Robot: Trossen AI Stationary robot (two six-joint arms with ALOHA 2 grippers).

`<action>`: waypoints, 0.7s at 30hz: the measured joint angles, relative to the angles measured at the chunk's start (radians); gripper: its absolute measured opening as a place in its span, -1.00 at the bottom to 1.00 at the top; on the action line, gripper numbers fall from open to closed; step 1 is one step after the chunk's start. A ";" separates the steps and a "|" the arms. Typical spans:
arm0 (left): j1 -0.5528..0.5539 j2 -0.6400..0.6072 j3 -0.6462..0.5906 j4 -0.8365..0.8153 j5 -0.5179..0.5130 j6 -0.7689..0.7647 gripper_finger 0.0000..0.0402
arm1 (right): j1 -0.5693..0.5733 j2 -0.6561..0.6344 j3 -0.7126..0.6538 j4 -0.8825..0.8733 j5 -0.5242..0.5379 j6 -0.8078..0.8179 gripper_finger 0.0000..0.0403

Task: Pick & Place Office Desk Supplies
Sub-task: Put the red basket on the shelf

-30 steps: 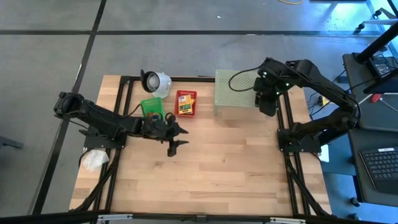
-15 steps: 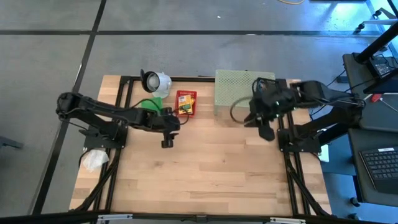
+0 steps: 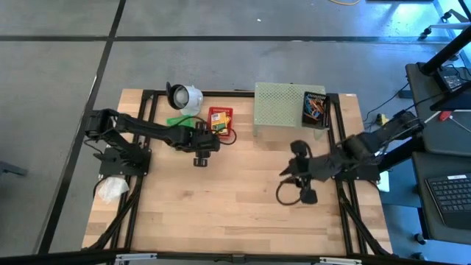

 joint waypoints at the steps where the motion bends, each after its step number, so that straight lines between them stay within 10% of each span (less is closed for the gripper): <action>1: 0.005 0.001 0.006 0.002 0.003 0.011 0.01 | 0.011 0.000 -0.027 0.022 0.004 0.001 -0.47; 21: 0.194 0.016 0.031 -0.027 0.175 0.088 0.01 | 0.197 0.003 -0.236 0.404 0.141 0.050 -0.47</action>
